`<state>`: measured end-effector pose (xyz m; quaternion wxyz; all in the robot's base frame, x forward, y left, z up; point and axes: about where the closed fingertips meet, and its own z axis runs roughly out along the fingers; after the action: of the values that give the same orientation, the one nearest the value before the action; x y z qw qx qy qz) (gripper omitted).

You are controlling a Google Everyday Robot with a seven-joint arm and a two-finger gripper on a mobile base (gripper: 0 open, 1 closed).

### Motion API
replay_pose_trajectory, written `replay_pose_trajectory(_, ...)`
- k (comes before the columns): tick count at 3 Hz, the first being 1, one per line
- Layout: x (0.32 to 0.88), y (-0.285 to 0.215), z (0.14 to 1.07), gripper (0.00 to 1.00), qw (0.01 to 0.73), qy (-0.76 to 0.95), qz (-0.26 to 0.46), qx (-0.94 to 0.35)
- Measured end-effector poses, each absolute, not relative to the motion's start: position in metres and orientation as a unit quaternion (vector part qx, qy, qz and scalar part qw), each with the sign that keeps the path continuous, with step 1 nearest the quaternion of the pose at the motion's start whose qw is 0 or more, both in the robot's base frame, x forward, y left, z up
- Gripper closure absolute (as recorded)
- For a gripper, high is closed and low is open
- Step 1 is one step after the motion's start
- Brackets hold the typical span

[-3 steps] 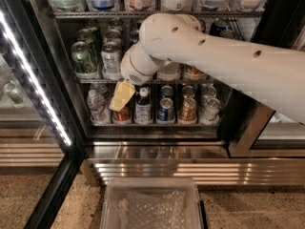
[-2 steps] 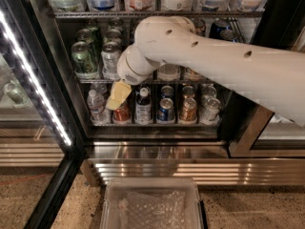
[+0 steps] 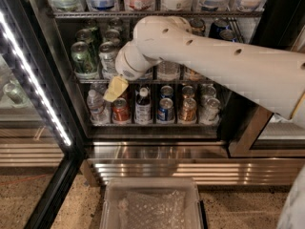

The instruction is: Pick 7up can from middle shelf of fridge

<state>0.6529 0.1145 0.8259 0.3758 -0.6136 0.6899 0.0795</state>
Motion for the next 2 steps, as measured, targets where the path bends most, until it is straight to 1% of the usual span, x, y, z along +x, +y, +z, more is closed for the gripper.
replay_pose_trajectory(1,0.668,0.116,0.830,0.17,0.395,0.692,0.085,-0.598)
replay_pose_trajectory(2,0.679,0.111,0.829,0.21,0.413,0.701,0.098,-0.573)
